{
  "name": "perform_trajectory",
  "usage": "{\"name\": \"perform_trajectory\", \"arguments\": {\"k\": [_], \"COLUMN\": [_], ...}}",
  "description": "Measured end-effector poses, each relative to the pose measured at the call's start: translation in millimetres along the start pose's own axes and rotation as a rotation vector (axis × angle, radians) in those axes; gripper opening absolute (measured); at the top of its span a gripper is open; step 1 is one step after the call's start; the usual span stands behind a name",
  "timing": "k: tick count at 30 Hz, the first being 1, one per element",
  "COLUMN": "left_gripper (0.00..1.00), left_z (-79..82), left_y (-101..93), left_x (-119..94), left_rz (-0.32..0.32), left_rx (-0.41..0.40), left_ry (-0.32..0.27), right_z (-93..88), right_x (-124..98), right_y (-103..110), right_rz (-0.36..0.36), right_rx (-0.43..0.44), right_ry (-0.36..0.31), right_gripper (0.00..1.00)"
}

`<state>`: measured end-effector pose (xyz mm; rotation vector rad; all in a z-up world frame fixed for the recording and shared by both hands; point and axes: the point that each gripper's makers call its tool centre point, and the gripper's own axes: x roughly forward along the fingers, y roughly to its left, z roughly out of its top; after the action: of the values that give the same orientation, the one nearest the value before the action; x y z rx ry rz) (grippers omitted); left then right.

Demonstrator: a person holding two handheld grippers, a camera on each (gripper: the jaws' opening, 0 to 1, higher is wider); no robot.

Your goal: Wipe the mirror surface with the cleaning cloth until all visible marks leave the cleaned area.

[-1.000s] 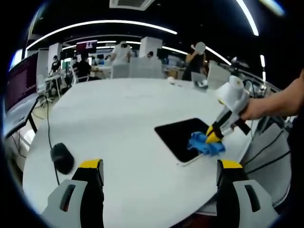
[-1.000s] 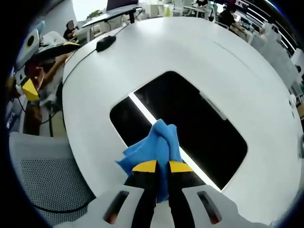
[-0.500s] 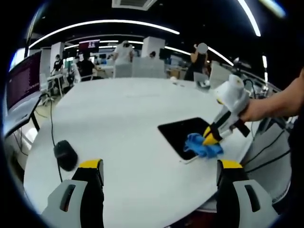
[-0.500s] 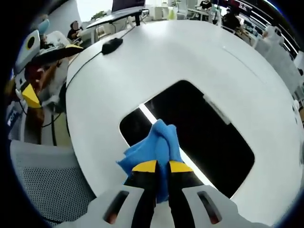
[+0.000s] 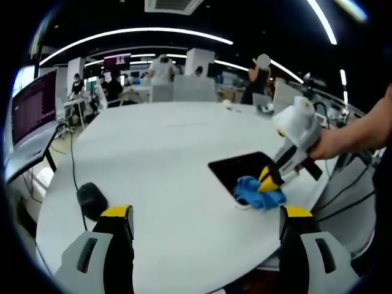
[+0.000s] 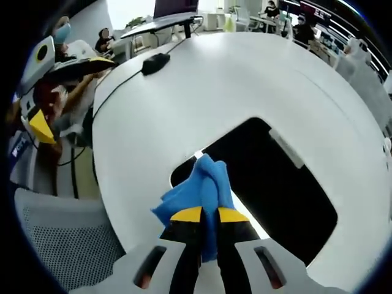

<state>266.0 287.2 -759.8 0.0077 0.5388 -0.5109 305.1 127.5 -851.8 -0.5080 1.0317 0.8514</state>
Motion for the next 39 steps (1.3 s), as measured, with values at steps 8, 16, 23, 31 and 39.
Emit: {"name": "perform_trajectory", "arguments": {"k": [8, 16, 23, 31, 39], "left_gripper": [0.99, 0.99, 0.99, 0.99, 0.99], "left_z": [-5.2, -5.8, -6.4, -5.2, -4.4], "left_y": [4.0, 7.2, 7.6, 5.9, 4.3], "left_x": [-7.9, -11.4, -10.3, -9.0, -6.1], "left_rz": [0.016, 0.027, 0.028, 0.024, 0.025], "left_rx": [-0.006, -0.008, -0.012, -0.01, -0.006], "left_ry": [0.003, -0.003, -0.008, -0.01, -0.012], "right_z": [11.4, 19.3, 19.7, 19.7, 20.0], "right_x": [5.9, 9.5, 9.8, 10.0, 10.4], "right_y": [7.0, 12.8, 13.7, 13.5, 13.1], "right_rz": [0.023, 0.039, 0.045, 0.056, 0.075], "right_rx": [-0.025, -0.03, -0.025, -0.027, -0.043], "right_ry": [-0.008, -0.016, -0.014, -0.007, 0.004], "right_gripper": [0.03, 0.03, 0.03, 0.03, 0.03]}}
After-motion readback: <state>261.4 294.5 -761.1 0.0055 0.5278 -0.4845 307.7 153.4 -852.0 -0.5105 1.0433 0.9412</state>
